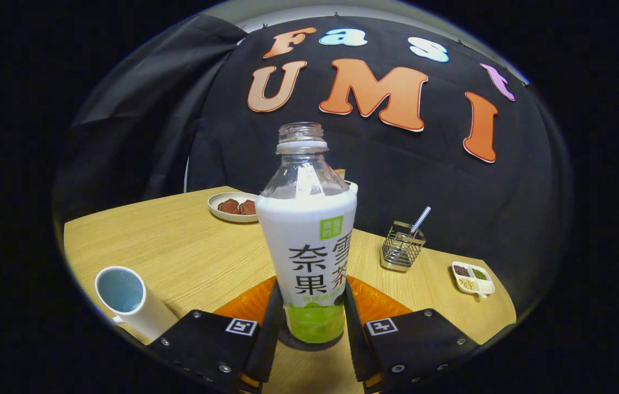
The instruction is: Take the bottle from table, then pour the juice into the cup, finally place the bottle on the coaster
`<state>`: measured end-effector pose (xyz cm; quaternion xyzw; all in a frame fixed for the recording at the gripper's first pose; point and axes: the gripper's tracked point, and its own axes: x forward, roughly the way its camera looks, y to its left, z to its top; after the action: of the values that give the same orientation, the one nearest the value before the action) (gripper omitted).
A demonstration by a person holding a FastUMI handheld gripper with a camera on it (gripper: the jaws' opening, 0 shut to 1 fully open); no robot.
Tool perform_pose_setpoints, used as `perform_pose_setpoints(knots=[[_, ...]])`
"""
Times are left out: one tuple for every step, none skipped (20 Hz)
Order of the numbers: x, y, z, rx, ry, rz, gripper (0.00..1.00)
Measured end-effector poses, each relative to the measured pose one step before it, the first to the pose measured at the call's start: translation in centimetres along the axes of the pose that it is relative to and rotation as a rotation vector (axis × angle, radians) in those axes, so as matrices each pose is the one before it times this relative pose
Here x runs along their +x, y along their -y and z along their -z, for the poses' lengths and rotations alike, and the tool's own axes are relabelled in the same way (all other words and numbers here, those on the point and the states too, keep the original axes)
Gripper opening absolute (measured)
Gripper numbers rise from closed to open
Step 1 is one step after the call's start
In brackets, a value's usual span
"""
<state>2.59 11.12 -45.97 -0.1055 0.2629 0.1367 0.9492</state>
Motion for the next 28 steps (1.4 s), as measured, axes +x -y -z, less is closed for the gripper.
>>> perform_pose_setpoints(knots=[[0.378,-0.169,0.367,0.01478,-0.00865,-0.00077,0.58],[0.07,-0.252,0.238,0.02122,-0.00802,-0.00709,0.58],[0.275,-0.065,0.343,0.0233,-0.0126,-0.00376,0.58],[0.061,-0.065,0.363,0.02749,-0.01235,0.00243,0.57],[0.125,-0.08,0.274,0.02078,-0.00884,-0.00142,0.58],[0.035,0.027,0.045,0.01456,-0.00224,0.0033,0.58],[0.191,0.176,0.213,0.01372,-0.00245,0.00371,0.58],[0.057,0.007,0.143,0.01509,-0.00081,0.0024,0.58],[0.158,-0.025,0.011,0.01618,-0.00119,-0.00497,0.58],[0.013,0.027,0.041,0.01828,0.00097,0.00273,0.58],[0.201,0.246,-0.004,0.02455,0.00162,0.00129,0.58],[0.035,-0.127,0.108,0.01996,-0.00169,-0.00643,0.58],[0.069,-0.003,-0.072,0.0086,0.0012,0.00087,0.58],[-0.074,-0.03,-0.053,0.00434,0.00228,-0.0024,0.59],[0.058,0.101,0.125,-0.00445,0.00096,-0.00224,0.6],[-0.052,-0.018,-0.003,-0.00402,-0.00076,-0.0012,0.61],[-0.08,0.023,0.121,-0.00541,-0.00309,-0.00364,0.63],[-0.226,-0.032,0.049,-0.00105,-0.00464,-0.00177,0.64],[-0.193,0.154,-0.155,-0.00214,0.00249,0.00141,0.66],[-0.4,-0.039,-0.416,-0.00383,0.00888,-0.00109,0.66],[-0.42,0.056,-0.462,-0.00401,0.00975,-0.00102,0.69],[-0.608,-0.144,-0.641,-0.00182,0.01542,-0.00576,0.71],[-0.514,-0.065,-0.628,-0.0026,0.0165,-0.01045,0.77],[-0.729,-0.152,-0.777,-0.00375,0.01869,-0.00684,0.8],[-0.712,0.139,-0.883,-0.00476,0.01956,-0.00065,0.85],[-0.831,0.06,-0.89,-0.00409,0.02029,-0.00042,0.88],[-0.951,0.087,-0.988,-0.00557,0.01864,0.00235,0.92],[-0.944,0.097,-0.983,-0.00585,0.01954,0.00013,0.94]])
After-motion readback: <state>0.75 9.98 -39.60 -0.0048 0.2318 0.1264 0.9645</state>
